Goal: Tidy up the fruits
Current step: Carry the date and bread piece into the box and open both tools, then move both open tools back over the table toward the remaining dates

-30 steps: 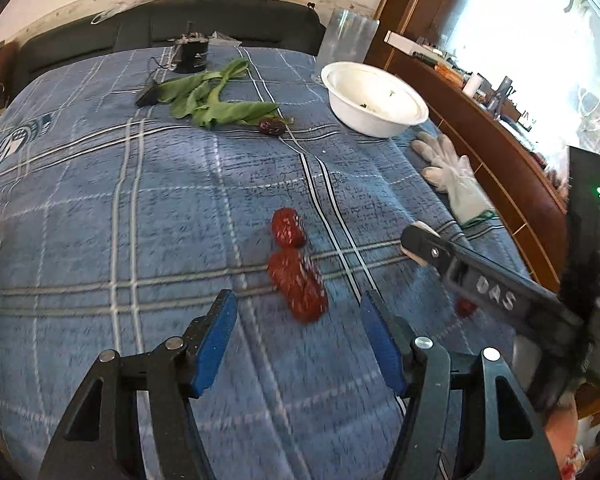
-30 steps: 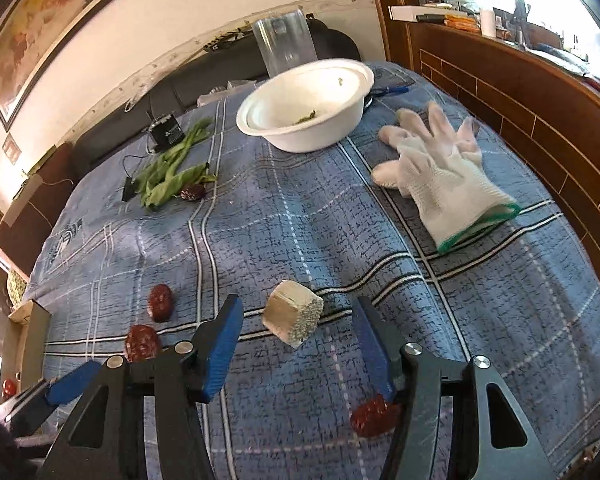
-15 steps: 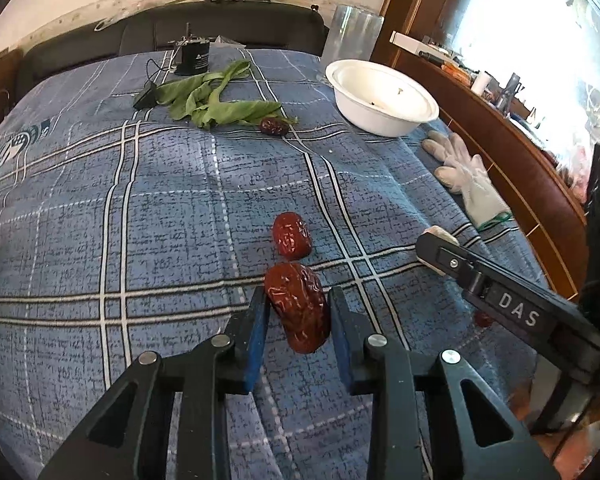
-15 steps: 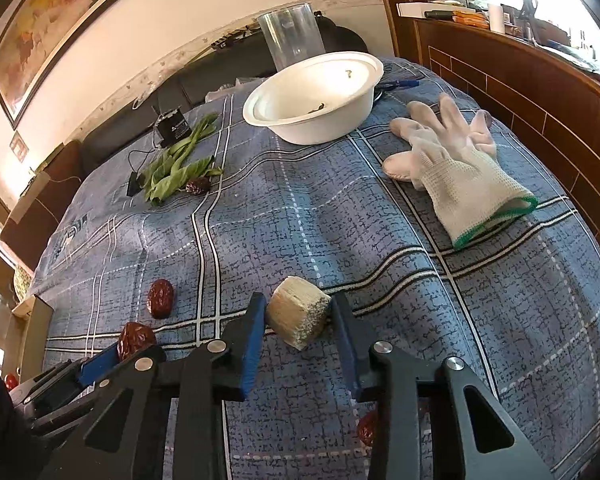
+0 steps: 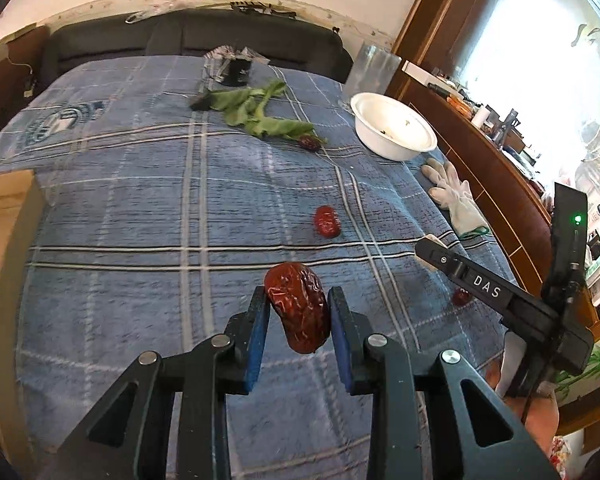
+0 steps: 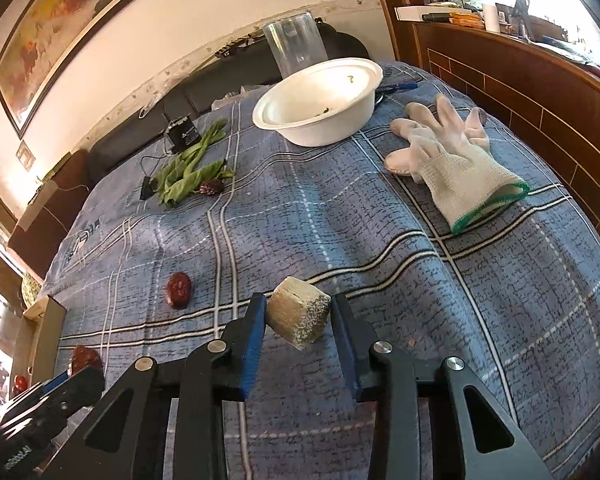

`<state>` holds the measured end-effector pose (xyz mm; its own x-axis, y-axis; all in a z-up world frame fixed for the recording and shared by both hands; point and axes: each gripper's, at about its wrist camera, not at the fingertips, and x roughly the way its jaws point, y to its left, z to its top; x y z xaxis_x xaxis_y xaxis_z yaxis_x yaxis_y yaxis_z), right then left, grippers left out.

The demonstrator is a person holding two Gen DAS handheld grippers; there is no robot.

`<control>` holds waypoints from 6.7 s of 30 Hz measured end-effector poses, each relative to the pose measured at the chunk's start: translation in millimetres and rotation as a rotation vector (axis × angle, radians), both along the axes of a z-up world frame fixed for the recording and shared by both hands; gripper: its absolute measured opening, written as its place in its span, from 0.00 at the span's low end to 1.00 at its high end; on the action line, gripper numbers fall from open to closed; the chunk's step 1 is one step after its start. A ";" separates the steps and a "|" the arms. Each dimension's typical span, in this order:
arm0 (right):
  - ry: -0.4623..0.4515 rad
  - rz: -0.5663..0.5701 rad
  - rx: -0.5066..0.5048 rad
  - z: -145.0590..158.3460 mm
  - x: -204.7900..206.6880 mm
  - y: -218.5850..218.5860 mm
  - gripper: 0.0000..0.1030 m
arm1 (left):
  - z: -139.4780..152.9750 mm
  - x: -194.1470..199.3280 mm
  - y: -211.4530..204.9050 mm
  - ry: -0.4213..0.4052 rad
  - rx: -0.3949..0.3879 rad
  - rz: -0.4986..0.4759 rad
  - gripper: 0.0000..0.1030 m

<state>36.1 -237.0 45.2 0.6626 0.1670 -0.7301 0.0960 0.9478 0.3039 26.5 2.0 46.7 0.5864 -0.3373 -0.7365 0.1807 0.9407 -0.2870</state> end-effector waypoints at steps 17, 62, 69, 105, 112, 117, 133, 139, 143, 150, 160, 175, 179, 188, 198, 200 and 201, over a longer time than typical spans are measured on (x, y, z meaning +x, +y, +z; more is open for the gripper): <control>-0.014 0.115 -0.028 15.8 -41.7 60.8 0.35 | 10.5 -42.0 69.3 0.007 -0.068 0.118 0.28; -0.022 0.338 0.019 45.3 -87.5 194.3 0.36 | 23.7 -91.6 187.7 -0.051 -0.008 0.325 0.28; -0.034 0.458 -0.005 59.3 -70.5 249.6 0.36 | 35.0 -69.1 250.4 -0.036 0.049 0.387 0.28; 0.037 0.673 -0.188 10.7 3.3 407.6 0.42 | -4.8 19.1 327.1 0.133 0.148 0.471 0.46; -0.029 0.665 -0.164 36.9 -15.0 395.2 0.53 | 26.4 -9.3 315.0 0.048 0.144 0.474 0.55; -0.070 0.636 -0.130 53.2 -36.1 369.6 0.58 | 46.4 -42.1 299.5 -0.011 0.126 0.488 0.67; -0.091 0.400 -0.013 59.6 -86.3 245.5 0.70 | 74.6 -104.0 206.9 -0.114 0.138 0.416 0.78; -0.066 0.332 0.020 47.5 -97.1 207.1 0.70 | 76.3 -108.0 179.7 -0.141 0.224 0.387 0.78; -0.049 0.297 0.039 40.1 -102.7 186.3 0.70 | 74.5 -107.4 170.4 -0.136 0.241 0.369 0.78; -0.036 0.233 0.065 34.1 -106.8 154.0 0.71 | 69.9 -105.6 157.5 -0.128 0.264 0.345 0.78; -0.043 0.202 0.054 30.4 -110.1 132.1 0.71 | 61.6 -101.1 144.6 -0.119 0.282 0.314 0.78; -0.012 0.026 0.036 23.0 -107.6 42.4 0.71 | 33.5 -82.0 122.8 -0.022 0.238 0.237 0.78; 0.009 -0.051 0.024 20.5 -102.4 6.6 0.71 | 27.6 -74.9 110.5 -0.006 0.229 0.208 0.78; 0.032 -0.106 0.007 15.3 -77.8 -19.0 0.71 | 28.6 -48.0 60.0 -0.038 0.281 0.083 0.78; 0.048 -0.118 -0.034 5.5 -50.2 -24.6 0.71 | 16.9 16.8 -13.3 -0.020 0.309 -0.050 0.78; 0.043 -0.117 -0.046 4.9 -47.8 -23.3 0.71 | 10.4 29.2 -25.9 -0.017 0.316 -0.071 0.78; 0.041 -0.116 -0.050 4.7 -47.5 -22.9 0.71 | 7.9 33.7 -30.6 -0.017 0.318 -0.078 0.78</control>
